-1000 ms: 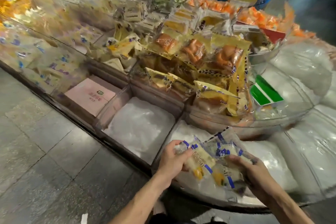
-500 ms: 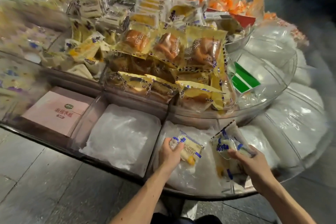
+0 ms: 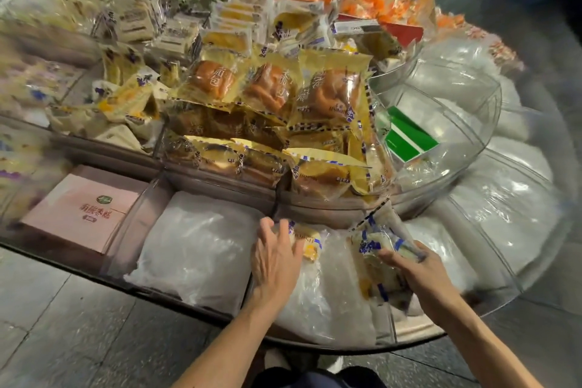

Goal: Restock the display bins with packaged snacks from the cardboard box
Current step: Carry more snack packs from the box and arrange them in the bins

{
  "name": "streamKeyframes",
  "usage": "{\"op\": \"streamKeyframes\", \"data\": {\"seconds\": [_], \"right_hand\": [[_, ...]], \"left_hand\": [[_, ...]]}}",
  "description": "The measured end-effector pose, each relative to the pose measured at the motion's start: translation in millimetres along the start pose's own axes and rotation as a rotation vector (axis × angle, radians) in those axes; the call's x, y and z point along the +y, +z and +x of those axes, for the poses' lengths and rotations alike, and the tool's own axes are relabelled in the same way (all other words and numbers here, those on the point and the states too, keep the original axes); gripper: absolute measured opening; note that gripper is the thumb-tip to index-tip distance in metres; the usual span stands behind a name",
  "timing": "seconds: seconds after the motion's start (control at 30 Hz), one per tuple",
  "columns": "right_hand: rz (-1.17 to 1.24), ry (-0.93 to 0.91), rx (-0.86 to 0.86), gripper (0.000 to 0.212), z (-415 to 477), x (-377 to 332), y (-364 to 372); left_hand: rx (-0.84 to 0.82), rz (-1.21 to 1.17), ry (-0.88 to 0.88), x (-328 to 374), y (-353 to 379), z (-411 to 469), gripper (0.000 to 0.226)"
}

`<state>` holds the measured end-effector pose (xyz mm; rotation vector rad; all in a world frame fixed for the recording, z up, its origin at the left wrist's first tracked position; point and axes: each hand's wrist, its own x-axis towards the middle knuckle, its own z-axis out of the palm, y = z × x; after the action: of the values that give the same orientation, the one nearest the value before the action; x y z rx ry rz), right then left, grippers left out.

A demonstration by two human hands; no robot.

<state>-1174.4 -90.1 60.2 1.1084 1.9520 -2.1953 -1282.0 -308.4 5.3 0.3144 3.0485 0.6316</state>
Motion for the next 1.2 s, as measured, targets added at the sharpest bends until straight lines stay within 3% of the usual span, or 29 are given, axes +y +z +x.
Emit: {"op": "streamKeyframes", "data": {"seconds": [0.07, 0.2, 0.53, 0.6, 0.67, 0.77, 0.83, 1.0, 1.13, 1.2], "right_hand": [[0.002, 0.006, -0.002, 0.045, 3.7, 2.3, -1.8], [0.004, 0.004, -0.003, 0.041, 10.5, 8.1, -3.8], [0.083, 0.019, -0.015, 0.034, 7.9, 5.0, -6.2], [0.092, 0.026, -0.033, 0.038, 6.5, 5.2, -8.9], [0.100, 0.046, -0.081, 0.041, 5.5, 5.5, -11.8], [0.101, 0.057, -0.192, 0.041, 2.9, 3.8, -11.7], [0.094, 0.051, -0.245, 0.041, 0.4, 2.0, -9.0], [0.074, 0.022, -0.257, 0.044, -0.2, 5.1, -12.8], [0.191, 0.022, -0.112, 0.040, 1.5, 6.9, -29.7], [0.238, 0.012, -0.073, 0.054, 3.7, 5.4, -38.7]], "left_hand": [[0.051, 0.205, 0.211, -6.8, 5.5, -0.8, 0.044], [-0.114, 0.282, 0.439, -20.0, 21.1, -2.8, 0.063], [-0.092, 0.255, 0.270, -9.7, 42.0, -2.7, 0.048], [-0.101, 0.123, 0.238, -2.7, 31.9, -2.7, 0.057], [-0.210, -0.196, 0.161, 11.9, 13.8, -6.5, 0.059], [-0.585, -0.717, -0.012, 38.0, -8.4, -15.1, 0.074], [-0.705, -0.761, -0.016, 50.1, -15.5, -20.6, 0.081], [-0.743, -0.834, -0.095, 53.7, -23.9, -27.1, 0.041], [-0.728, -1.018, -0.317, 40.9, -22.8, -22.3, 0.060], [-0.650, -1.065, -0.402, 38.6, -22.7, -16.9, 0.070]]}}
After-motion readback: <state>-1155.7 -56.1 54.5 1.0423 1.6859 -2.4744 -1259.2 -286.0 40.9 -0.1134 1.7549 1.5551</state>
